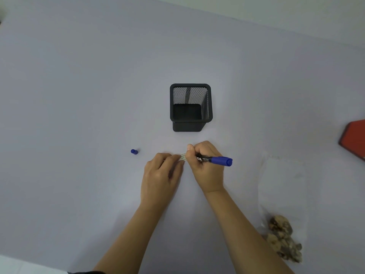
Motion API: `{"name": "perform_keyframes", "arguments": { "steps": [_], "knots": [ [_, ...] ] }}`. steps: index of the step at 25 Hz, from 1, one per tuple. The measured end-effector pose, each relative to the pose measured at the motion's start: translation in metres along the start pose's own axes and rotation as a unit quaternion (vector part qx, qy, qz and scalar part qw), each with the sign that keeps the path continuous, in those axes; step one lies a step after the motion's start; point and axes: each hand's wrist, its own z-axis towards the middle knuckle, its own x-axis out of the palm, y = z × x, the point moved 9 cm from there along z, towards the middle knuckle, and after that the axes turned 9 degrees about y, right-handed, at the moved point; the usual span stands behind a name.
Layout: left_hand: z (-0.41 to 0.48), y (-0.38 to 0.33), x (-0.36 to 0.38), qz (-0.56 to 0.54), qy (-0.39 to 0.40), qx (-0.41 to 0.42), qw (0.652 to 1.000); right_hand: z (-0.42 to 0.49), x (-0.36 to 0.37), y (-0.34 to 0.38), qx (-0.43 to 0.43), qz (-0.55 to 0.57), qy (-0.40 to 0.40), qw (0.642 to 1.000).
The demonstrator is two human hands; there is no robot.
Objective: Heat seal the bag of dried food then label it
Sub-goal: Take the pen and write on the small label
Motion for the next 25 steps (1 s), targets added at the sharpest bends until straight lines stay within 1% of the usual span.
{"name": "perform_keyframes", "arguments": {
  "steps": [10, 20, 25],
  "knots": [
    [-0.0002, 0.0003, 0.0025, 0.004, 0.007, 0.000, 1.000, 0.0006, -0.0001, -0.0001, 0.004, 0.005, 0.000, 1.000],
    [-0.0008, -0.0001, -0.0005, 0.000, -0.014, -0.004, 1.000, 0.0010, -0.0031, 0.0044, 0.000, 0.013, -0.008, 1.000],
    [-0.0008, -0.0003, 0.0005, 0.003, -0.011, 0.000, 1.000, 0.0007, -0.0025, 0.0034, -0.003, 0.010, -0.010, 1.000]
  ]
}}
